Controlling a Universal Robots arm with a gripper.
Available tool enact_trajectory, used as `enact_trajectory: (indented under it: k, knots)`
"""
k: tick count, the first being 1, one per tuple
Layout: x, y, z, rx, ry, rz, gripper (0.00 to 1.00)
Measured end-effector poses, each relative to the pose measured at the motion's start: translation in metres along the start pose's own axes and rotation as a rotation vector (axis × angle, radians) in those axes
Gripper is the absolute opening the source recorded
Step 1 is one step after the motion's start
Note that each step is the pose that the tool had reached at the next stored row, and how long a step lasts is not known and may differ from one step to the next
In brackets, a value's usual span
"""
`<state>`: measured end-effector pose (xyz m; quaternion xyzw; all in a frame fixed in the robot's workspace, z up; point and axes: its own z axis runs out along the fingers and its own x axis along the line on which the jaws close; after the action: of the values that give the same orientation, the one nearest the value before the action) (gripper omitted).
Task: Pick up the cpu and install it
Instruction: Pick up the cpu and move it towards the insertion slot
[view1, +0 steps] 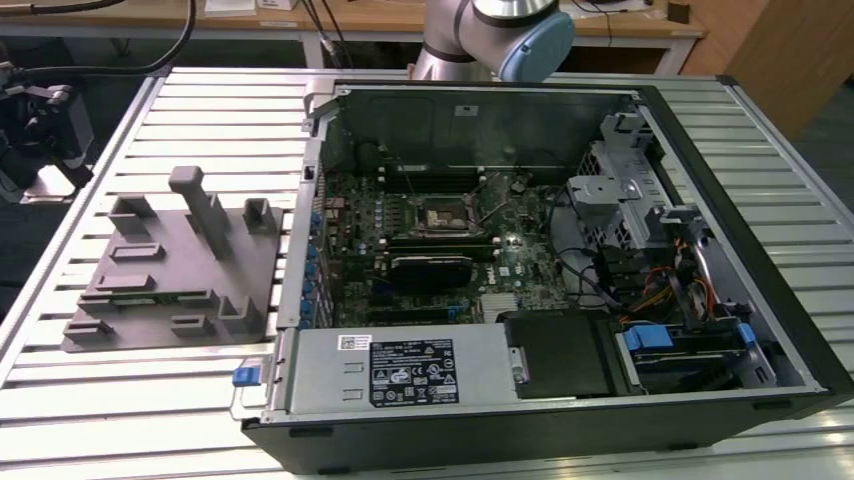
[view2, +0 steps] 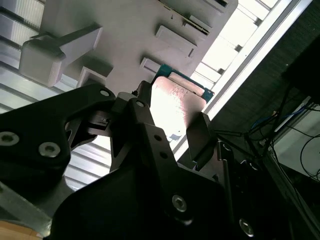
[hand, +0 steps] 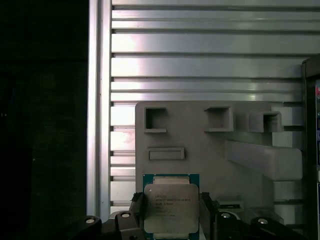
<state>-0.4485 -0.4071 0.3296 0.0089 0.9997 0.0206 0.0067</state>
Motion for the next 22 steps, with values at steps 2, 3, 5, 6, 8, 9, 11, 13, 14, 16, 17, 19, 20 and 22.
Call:
enact_trajectory:
  k: [2,3,5,6,8,9,11,13,14,16,17,19,20,22]
  knots:
    - [0.0000,0.0001,-0.0017,0.0000,0.0000,0.000,0.53]
    - [0.0000,0.0001,-0.0024,0.0000,-0.0001,0.000,0.53]
    - [0.0000,0.0002,-0.0039,0.0000,0.0000,0.000,0.53]
    - [0.0000,0.0002,-0.0045,0.0000,-0.0001,0.000,0.53]
    - [-0.0001,0.0002,-0.0059,0.0000,0.0000,0.000,0.53]
    - [-0.0001,0.0003,-0.0066,0.0001,0.0000,0.000,0.53]
    - [-0.0001,0.0003,-0.0079,0.0000,0.0000,0.000,0.53]
    - [-0.0001,0.0004,-0.0094,0.0000,0.0000,0.000,0.53]
    - [-0.0001,0.0004,-0.0101,0.0000,-0.0001,0.000,0.53]
    - [-0.0001,0.0005,-0.0114,0.0000,-0.0001,0.000,0.53]
    - [-0.0001,0.0005,-0.0121,0.0000,-0.0001,0.000,0.53]
    - [-0.0002,0.0006,-0.0138,0.0001,0.0000,0.000,0.53]
    - [-0.0002,0.0006,-0.0146,0.0001,0.0001,0.000,0.53]
    - [-0.0002,0.0007,-0.0166,0.0001,0.0000,0.000,0.53]
